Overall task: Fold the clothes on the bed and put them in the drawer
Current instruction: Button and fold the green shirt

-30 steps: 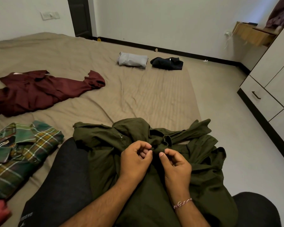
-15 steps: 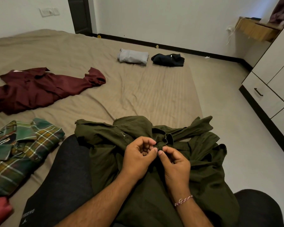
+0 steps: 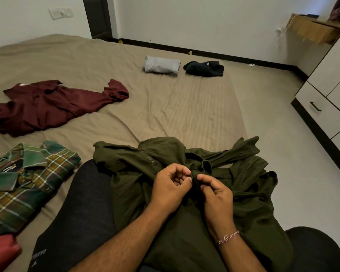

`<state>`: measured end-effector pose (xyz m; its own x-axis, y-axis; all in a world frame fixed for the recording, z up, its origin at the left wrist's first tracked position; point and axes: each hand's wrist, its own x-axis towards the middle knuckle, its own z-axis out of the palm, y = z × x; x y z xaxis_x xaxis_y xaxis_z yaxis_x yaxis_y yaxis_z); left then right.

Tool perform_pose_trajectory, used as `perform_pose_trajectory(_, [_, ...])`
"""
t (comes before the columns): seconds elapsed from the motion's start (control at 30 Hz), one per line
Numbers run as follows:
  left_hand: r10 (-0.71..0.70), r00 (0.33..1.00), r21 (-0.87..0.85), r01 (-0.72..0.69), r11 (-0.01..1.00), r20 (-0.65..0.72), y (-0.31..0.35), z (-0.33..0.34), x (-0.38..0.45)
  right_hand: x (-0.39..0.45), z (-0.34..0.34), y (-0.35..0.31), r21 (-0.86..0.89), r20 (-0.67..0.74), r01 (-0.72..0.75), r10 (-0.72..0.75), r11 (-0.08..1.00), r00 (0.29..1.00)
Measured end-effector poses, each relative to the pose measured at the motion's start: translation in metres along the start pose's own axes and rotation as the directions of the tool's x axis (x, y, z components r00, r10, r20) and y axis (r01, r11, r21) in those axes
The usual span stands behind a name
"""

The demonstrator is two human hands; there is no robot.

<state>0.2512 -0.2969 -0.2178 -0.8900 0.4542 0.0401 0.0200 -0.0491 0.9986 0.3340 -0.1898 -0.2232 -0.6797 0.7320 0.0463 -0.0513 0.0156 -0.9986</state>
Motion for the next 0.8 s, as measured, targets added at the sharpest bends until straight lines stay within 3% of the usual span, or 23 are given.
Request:
perform_pose_trajectory(0.23, [-0.046,0.999,-0.013,0.046,0.999,-0.016,-0.002,-0.001,0.003,0.007,-0.005,0.005,0.035,0.071,0.033,-0.035,0.999,0.997])
perform_pose_trajectory(0.43, [-0.172,0.985,-0.045,0.172,0.984,-0.004,-0.006,-0.004,0.006,0.011,-0.008,0.012,-0.055,0.142,0.104,-0.095,0.993,0.985])
perform_pose_trajectory(0.8, [-0.239,0.967,-0.134,0.249,0.959,0.087,-0.003,-0.004,0.004,0.008,-0.002,0.015,-0.278,0.118,0.295,-0.272,0.914,0.955])
